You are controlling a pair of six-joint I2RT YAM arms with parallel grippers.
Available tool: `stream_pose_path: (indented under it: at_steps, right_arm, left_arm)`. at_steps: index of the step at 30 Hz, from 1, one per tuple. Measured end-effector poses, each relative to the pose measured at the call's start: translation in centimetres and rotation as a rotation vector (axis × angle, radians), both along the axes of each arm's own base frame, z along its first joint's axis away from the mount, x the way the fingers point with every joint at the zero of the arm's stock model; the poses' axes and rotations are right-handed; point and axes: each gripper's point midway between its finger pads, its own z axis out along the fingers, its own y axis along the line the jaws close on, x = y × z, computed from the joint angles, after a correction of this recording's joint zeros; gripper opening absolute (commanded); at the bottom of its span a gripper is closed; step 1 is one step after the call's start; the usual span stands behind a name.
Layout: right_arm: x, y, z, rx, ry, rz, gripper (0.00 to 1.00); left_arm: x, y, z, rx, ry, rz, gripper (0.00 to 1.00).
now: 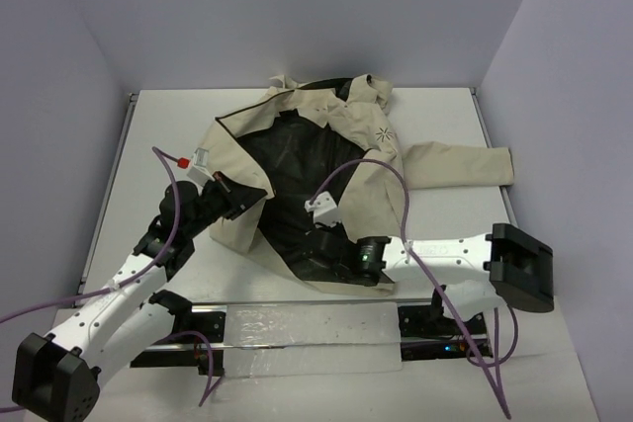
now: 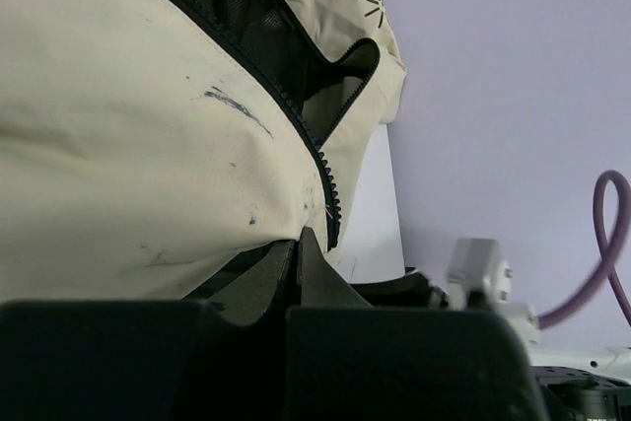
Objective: Zip up the jacket
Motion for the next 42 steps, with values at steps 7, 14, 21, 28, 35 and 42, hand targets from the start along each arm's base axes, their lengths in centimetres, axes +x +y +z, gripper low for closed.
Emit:
stream_pose_path:
  at_steps: [7,14,21,28,35,42]
  right_arm:
    - [-2.2,-0.7,0.7,0.086,-0.044,0.076,0.36]
    - [-2.6,-0.5,0.6,0.124,-0.006,0.11,0.49]
    - [1.1,1.3,-0.4,0.121,0.12,0.038,0.51]
    - [2.1,1.0,-4.1,0.078,0.256,-0.022,0.43]
    - [3.8,1.6,-4.6,0.084,0.289,-0.067,0.36]
    - [4.8,1.1,-5.1,0.082,0.298,-0.102,0.35]
  left_arm:
    - [0.1,0.0,-0.3,0.006,0.005,-0.001,0.0]
    - [0.2,0.0,-0.7,0.022,0.008,-0.004,0.0]
    - [0.1,0.1,-0.7,0.03,0.008,-0.003,0.0]
    - [-0.1,0.2,-0.7,0.033,0.006,-0.003,0.0]
    - [-0.2,0.3,-0.9,0.043,0.012,-0.004,0.0]
    - [-0.3,0.3,-1.0,0.048,0.011,-0.006,0.0]
